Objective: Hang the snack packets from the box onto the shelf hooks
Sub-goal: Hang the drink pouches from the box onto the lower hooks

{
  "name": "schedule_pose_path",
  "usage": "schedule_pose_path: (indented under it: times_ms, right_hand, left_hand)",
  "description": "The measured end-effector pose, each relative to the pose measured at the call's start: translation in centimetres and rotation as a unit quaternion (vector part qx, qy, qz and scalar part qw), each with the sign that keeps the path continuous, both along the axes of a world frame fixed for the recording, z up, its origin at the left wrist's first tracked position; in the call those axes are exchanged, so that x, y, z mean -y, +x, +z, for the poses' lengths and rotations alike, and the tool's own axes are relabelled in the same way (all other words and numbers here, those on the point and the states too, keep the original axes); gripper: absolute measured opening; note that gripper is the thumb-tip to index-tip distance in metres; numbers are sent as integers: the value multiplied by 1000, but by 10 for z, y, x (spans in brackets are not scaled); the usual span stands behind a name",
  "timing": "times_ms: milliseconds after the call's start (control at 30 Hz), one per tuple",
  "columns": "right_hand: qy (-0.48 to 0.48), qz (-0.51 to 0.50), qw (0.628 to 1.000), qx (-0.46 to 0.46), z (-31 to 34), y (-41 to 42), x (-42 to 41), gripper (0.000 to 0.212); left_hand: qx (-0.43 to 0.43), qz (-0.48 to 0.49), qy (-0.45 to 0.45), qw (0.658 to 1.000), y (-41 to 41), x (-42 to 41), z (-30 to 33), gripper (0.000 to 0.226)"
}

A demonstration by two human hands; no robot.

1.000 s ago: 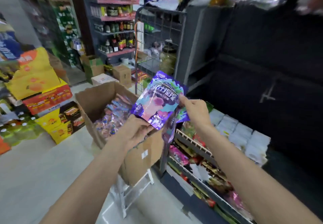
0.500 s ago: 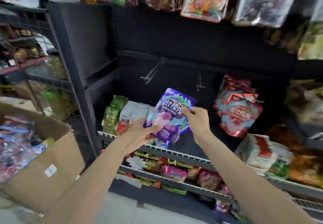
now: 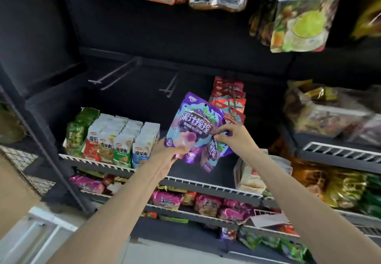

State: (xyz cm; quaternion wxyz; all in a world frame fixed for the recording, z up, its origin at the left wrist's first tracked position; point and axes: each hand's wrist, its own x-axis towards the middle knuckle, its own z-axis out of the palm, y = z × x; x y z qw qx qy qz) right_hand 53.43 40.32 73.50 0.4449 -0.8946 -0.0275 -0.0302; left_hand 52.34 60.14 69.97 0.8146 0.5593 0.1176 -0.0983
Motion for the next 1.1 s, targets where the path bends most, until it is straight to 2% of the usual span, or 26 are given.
schedule_pose_path:
  times_ms: [67,133,267,400,500,600,767,967,1100]
  right_hand:
    - [-63,15,997,30,5,6,13,15]
    - [-83,-6,995,55,8,16,26,24]
    - [-24,-67,996,49,8,31,36,38]
    - [40,-120,989,73,3,36,40,29]
    - [75,-123,985,95,4,39,43,25]
    - [69,-118,984,113,5,43,42,23]
    - [55,-113,985,117,6,49,42,32]
    - [35,-114,986,114,6,56,42,27]
    - [32,-109,987,111,7,57,43,30]
  left_hand:
    - [-4,19,-7,1000,5,13,-1,34]
    - [-4,36,-8,999,10,21,-2,32]
    - [0,57,-8,998,19,28,-7,33]
    - [11,48,-5,999,25,32,-5,33]
    - [19,46,-11,999,30,32,-4,36]
    - [19,50,-6,999,34,34,-5,37]
    - [13,52,-11,999,36,39,-4,37]
    - [12,61,-23,998,34,38,-4,36]
    - [14,67,-28,997,34,35,-5,40]
